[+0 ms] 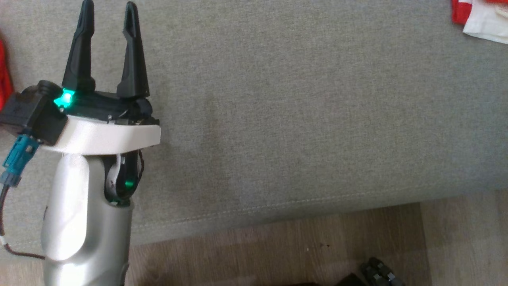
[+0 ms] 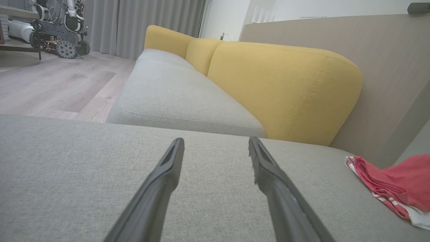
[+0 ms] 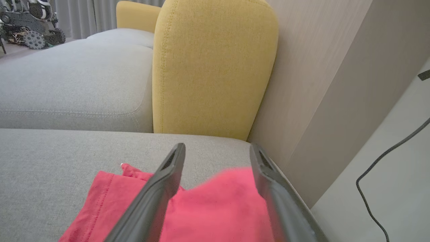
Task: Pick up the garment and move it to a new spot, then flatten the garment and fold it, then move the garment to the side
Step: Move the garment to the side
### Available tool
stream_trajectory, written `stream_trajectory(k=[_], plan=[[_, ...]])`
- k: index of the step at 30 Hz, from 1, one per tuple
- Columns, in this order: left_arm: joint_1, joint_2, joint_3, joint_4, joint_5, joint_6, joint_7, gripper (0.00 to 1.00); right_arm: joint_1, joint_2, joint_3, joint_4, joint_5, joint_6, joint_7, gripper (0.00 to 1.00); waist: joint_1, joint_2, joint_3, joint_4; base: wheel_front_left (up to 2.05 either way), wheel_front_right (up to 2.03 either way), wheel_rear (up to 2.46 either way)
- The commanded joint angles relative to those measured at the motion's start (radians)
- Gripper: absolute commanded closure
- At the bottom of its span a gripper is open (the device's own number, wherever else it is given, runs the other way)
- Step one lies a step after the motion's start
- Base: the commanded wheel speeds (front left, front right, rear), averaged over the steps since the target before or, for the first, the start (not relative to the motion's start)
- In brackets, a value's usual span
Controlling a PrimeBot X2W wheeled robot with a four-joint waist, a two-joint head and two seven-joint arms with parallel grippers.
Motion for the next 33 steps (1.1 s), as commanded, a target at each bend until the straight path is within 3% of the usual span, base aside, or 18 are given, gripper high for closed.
stream_trajectory(k=[1,7,17,25,33], plan=[[-0.012,0.012,0.033,-0.032,0.009,-0.006,-0.005,0.00,-0.016,-0.013,0.003,-0.040,0.003,0.003,-0.014,0.00,-0.0001,0.0000,-0.002,0.002,0.00,0.00,0.00],[0.009,0.012,0.039,-0.012,-0.007,-0.001,-0.005,0.00,-0.006,0.031,0.014,-0.105,0.001,0.003,-0.046,0.00,-0.0001,0.0000,-0.057,0.014,0.00,0.00,0.00],[0.075,0.012,0.028,-0.011,-0.052,0.023,-0.005,0.00,0.154,0.177,0.129,-0.306,0.027,0.003,-0.074,0.00,-0.0001,0.0000,-0.233,0.056,0.00,0.00,0.00],[0.170,0.012,-0.010,-0.010,-0.089,0.049,-0.005,0.00,0.404,0.285,0.167,-0.466,0.036,0.003,-0.082,0.00,-0.0001,0.0000,-0.357,0.107,0.00,0.00,0.00],[0.273,0.012,-0.034,-0.004,-0.095,0.073,-0.005,0.00,0.641,0.393,0.146,-0.557,-0.047,0.003,-0.092,0.00,-0.0001,0.0000,-0.439,0.135,0.00,0.00,0.00]])
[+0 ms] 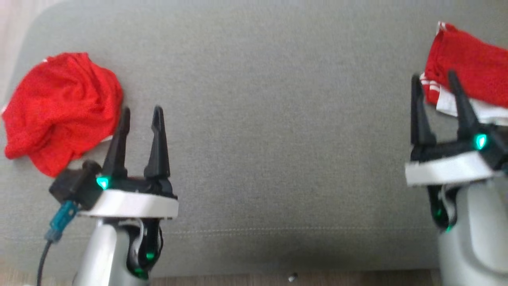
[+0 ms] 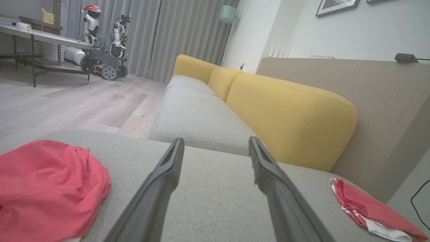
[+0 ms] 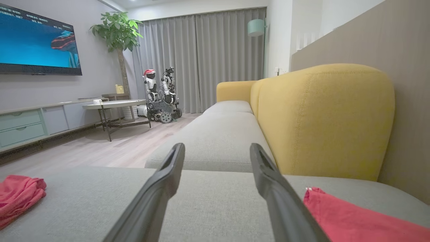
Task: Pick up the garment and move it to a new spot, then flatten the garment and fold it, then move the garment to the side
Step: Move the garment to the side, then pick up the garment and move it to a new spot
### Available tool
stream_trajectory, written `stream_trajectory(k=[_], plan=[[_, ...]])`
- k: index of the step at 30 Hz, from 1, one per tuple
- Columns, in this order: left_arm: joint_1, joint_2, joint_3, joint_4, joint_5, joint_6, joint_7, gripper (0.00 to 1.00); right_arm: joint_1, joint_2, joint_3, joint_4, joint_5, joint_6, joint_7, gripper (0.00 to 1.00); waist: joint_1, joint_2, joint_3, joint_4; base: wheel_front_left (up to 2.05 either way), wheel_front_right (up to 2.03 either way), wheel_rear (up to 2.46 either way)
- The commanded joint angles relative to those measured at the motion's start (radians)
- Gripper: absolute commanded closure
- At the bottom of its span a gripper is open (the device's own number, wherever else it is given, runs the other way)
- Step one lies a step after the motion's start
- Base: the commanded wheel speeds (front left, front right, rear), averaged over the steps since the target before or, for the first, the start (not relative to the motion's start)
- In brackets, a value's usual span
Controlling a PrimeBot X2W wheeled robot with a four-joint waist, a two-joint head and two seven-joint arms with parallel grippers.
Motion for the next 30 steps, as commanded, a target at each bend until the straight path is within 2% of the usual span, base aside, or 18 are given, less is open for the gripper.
stream_trajectory(k=[1,11,22,30], plan=[[-0.008,0.011,0.027,-0.028,-0.004,0.011,-0.005,0.00,0.022,0.021,0.001,-0.039,-0.026,0.003,-0.012,0.00,0.0001,-0.0001,-0.031,0.014,0.00,0.00,0.00],[0.060,0.011,0.030,-0.028,0.015,0.018,-0.005,0.00,0.139,0.092,-0.025,-0.050,-0.116,0.003,-0.023,0.00,0.0001,-0.0001,-0.073,0.006,0.00,0.00,0.00],[0.046,0.011,0.031,-0.038,0.013,0.024,-0.005,0.00,0.129,0.103,-0.042,-0.066,-0.132,0.003,-0.024,0.00,0.0001,-0.0001,-0.051,0.001,0.00,0.00,0.00],[0.033,0.011,0.057,-0.038,0.005,0.031,-0.005,0.00,0.125,0.105,-0.024,-0.066,-0.132,0.003,-0.024,0.00,0.0001,-0.0001,-0.035,0.029,0.00,0.00,0.00]])
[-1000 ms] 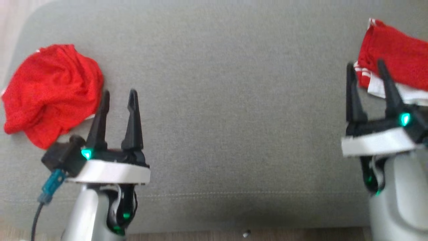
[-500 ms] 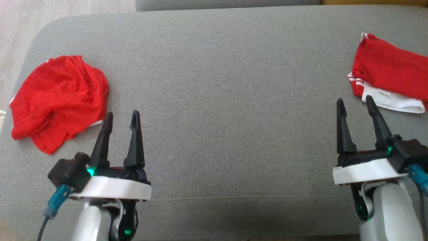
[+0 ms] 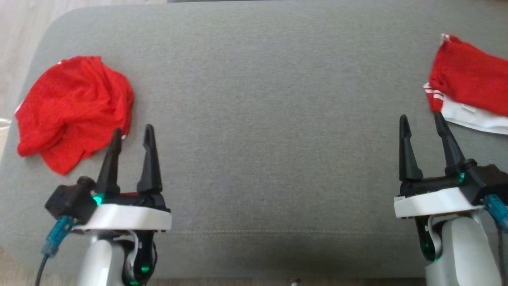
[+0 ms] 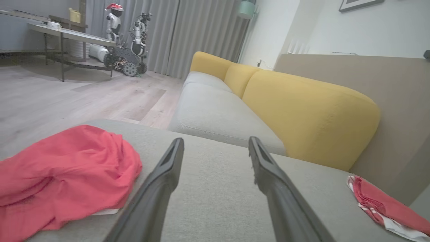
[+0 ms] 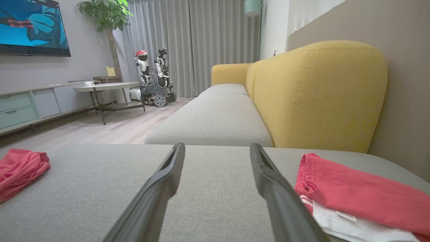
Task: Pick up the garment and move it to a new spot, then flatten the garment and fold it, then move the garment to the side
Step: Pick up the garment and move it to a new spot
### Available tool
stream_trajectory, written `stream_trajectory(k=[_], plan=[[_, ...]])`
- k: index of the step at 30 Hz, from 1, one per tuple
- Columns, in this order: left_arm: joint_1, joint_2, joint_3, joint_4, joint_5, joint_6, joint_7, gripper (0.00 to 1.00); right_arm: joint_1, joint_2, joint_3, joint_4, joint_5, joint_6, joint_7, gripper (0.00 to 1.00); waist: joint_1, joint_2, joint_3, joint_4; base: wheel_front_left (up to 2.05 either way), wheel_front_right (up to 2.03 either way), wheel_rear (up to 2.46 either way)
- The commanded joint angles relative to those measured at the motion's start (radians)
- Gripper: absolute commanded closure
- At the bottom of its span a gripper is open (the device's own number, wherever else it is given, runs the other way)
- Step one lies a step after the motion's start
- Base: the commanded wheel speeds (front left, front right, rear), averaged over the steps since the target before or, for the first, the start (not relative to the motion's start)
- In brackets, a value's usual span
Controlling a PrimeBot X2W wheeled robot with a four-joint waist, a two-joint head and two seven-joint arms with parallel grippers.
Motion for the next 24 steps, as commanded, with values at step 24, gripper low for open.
stream_trajectory(k=[24], plan=[[0.015,0.009,0.118,-0.060,-0.006,0.017,-0.005,0.00,-0.030,0.001,0.133,0.026,0.002,0.003,-0.011,0.00,0.0001,-0.0001,-0.020,0.331,0.00,0.00,0.00]])
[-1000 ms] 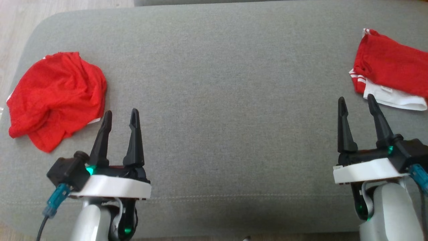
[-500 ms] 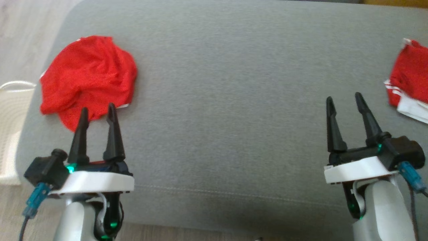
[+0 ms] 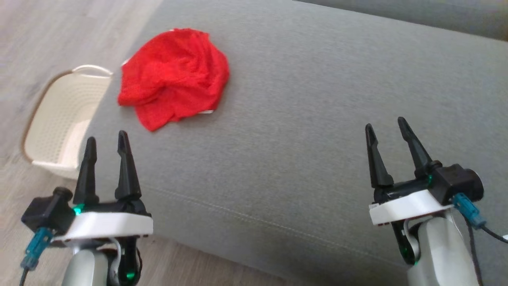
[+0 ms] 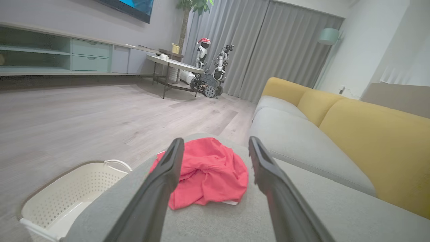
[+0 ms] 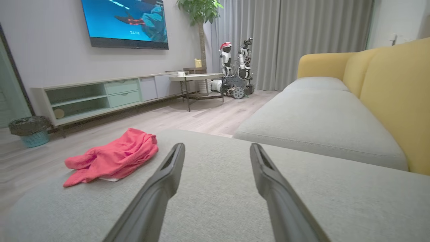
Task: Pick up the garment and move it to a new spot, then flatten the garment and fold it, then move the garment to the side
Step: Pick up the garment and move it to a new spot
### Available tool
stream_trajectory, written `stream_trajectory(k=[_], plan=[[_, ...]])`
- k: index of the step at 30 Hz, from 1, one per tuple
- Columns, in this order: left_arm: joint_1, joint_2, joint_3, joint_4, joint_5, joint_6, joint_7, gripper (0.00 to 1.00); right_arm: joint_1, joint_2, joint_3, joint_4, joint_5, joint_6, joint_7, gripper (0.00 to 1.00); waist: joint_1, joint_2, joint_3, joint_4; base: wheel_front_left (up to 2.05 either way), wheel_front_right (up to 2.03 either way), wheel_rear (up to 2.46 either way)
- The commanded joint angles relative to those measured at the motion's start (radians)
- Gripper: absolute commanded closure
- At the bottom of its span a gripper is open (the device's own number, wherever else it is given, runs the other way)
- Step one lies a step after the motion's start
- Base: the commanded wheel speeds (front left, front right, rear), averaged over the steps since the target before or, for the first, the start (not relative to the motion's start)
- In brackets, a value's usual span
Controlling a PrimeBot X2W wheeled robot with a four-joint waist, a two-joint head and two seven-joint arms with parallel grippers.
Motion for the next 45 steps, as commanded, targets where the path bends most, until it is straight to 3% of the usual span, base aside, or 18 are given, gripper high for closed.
stream_trajectory(k=[1,11,22,29,38,45], plan=[[-0.018,0.009,0.032,-0.040,-0.003,0.006,-0.005,0.00,-0.018,0.001,0.031,-0.027,0.004,0.003,-0.011,0.00,0.0001,-0.0001,-0.010,0.042,0.00,0.00,0.00],[-0.005,0.009,0.029,-0.054,-0.010,0.016,-0.005,0.00,-0.010,0.002,0.047,-0.017,0.012,0.003,-0.011,0.00,0.0001,-0.0001,-0.014,0.102,0.00,0.00,0.00],[-0.020,0.009,0.071,-0.064,-0.010,0.015,-0.005,0.00,-0.014,0.003,0.054,-0.025,0.017,0.003,-0.007,0.00,0.0001,-0.0001,0.005,0.080,0.00,0.00,0.00],[-0.100,0.009,0.131,-0.035,0.007,-0.043,-0.005,0.00,-0.026,-0.008,0.031,-0.068,0.006,0.003,0.022,0.00,0.0001,-0.0001,0.069,0.044,0.00,0.00,0.00],[-0.286,0.026,0.202,0.177,0.077,-0.093,-0.005,0.00,-0.038,-0.048,0.021,-0.204,-0.022,0.003,0.095,0.00,0.0001,-0.0001,0.179,-0.005,0.00,0.00,0.00],[-0.460,0.069,0.187,0.449,0.043,-0.122,0.020,0.00,-0.045,-0.092,0.010,-0.331,-0.036,0.003,0.168,0.00,0.0001,-0.0001,0.261,-0.030,0.00,0.00,0.00]])
